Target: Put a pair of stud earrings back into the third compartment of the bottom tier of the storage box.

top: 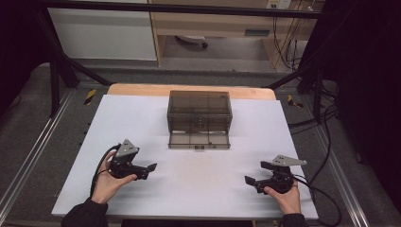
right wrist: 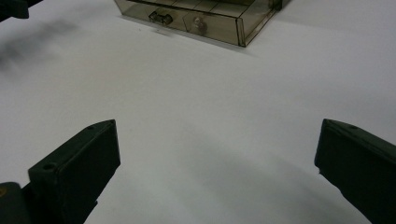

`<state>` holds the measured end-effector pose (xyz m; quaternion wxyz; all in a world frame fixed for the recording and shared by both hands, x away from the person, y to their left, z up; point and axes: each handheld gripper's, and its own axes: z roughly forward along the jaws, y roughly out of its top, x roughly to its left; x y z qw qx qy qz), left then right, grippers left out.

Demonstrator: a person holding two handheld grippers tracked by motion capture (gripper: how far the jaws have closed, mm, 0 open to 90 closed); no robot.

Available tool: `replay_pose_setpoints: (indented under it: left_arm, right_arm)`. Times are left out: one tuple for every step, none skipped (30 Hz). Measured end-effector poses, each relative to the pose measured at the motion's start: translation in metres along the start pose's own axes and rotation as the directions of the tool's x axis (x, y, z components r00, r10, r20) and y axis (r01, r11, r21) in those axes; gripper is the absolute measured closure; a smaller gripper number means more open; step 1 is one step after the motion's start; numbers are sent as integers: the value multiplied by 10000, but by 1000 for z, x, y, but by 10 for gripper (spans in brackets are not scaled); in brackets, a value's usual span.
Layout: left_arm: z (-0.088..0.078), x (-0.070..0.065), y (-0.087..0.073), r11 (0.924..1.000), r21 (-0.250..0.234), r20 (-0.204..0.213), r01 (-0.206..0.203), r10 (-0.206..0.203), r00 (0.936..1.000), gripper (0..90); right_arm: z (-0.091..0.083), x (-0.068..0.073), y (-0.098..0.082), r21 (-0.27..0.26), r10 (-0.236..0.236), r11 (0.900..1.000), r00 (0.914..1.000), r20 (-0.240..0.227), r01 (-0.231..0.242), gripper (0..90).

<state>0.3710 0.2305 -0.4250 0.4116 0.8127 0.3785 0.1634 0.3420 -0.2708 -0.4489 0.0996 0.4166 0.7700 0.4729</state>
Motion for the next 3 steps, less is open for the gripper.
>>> replay_pose_setpoints:
  left_arm:
    - [0,0,0,10000,0,0,0,0,10000,62]
    - [-1,2,-3,10000,1,30,76,-76,10000,62]
    - [-2,3,-6,10000,3,-13,69,-69,10000,62]
  right_arm:
    - [0,0,0,0,0,10000,10000,0,0,7]
    - [0,0,0,37,-29,10000,10000,2,29,6]
    - [0,0,0,56,-5,10000,10000,22,4,7]
